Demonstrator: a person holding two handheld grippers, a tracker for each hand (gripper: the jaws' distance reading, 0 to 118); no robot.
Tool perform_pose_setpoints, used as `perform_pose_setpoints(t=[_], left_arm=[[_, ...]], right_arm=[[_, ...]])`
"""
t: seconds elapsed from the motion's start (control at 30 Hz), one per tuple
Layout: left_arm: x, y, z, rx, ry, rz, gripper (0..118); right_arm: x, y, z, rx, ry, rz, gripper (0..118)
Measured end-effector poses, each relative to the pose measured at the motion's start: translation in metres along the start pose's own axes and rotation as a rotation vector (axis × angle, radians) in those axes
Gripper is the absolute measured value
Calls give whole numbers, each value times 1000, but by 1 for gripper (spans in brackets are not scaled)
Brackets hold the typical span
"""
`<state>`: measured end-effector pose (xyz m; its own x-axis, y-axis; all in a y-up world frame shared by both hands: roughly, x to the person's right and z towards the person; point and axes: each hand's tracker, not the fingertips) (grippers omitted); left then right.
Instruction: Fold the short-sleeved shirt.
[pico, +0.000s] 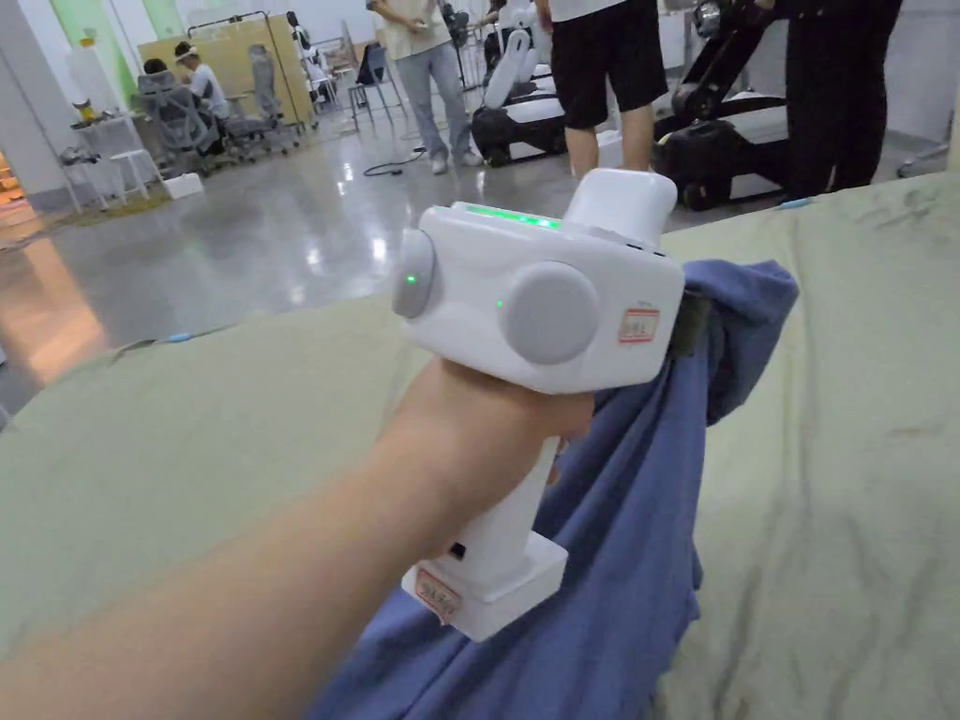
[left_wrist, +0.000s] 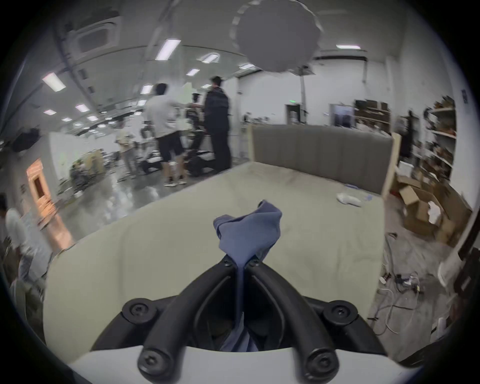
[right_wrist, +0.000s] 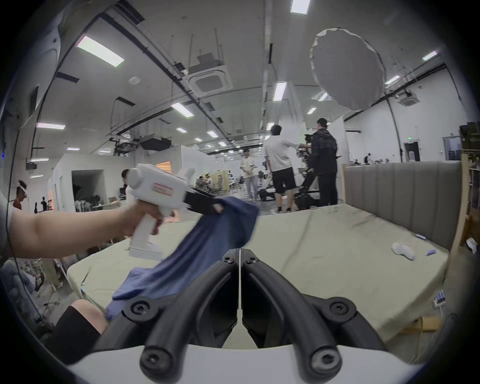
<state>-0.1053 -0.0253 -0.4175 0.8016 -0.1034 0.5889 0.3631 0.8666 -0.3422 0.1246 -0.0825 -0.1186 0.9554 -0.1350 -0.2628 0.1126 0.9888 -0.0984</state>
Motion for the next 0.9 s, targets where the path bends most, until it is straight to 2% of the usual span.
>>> perform_pose_setpoints(t=[0.1,0.23,0.37,0.4,0.43,0.47,0.53,0.67,0.73,0.8,0.83,0.87,0.9], left_arm=[[49,-5,-67,-76,-69,-28,2],[95,-46,-147,-226,-90,-19,2],[105,-82,-176,-269,-89,15,4],[102,-87,-176,-272,-98,27,41],[100,-95,-172,-278,-95,35,96],[95,-100,-166,-289,-87,54,118],[82,-104,-150,-213,-82,128,118],[29,-115,-57,-102,-15,300,117],[0,-121,21,9,49,321,106],[-27,-142,91,116,142,338,103],[-41,-152,136,159,205,345,95],[-54,-168,174,190,294,366,72],[-63,-183,198,189,358,385,4]], right_arm=[[23,-7,12,-18,-54,-20,4],[50,-19,20,-59,-94,-63,4],[60,-31,23,-104,-111,-9,4],[61,-33,22,-111,-111,-2,4],[63,-35,21,-117,-108,4,4],[63,-36,19,-120,-103,5,4],[62,-38,15,-125,-100,9,4],[52,-36,2,-126,-82,46,4],[44,-34,-9,-125,-71,73,4],[34,-33,-22,-122,-54,89,4],[29,-33,-30,-119,-37,91,4],[25,-35,-38,-121,-21,86,4],[21,-35,-45,-124,-11,84,4]])
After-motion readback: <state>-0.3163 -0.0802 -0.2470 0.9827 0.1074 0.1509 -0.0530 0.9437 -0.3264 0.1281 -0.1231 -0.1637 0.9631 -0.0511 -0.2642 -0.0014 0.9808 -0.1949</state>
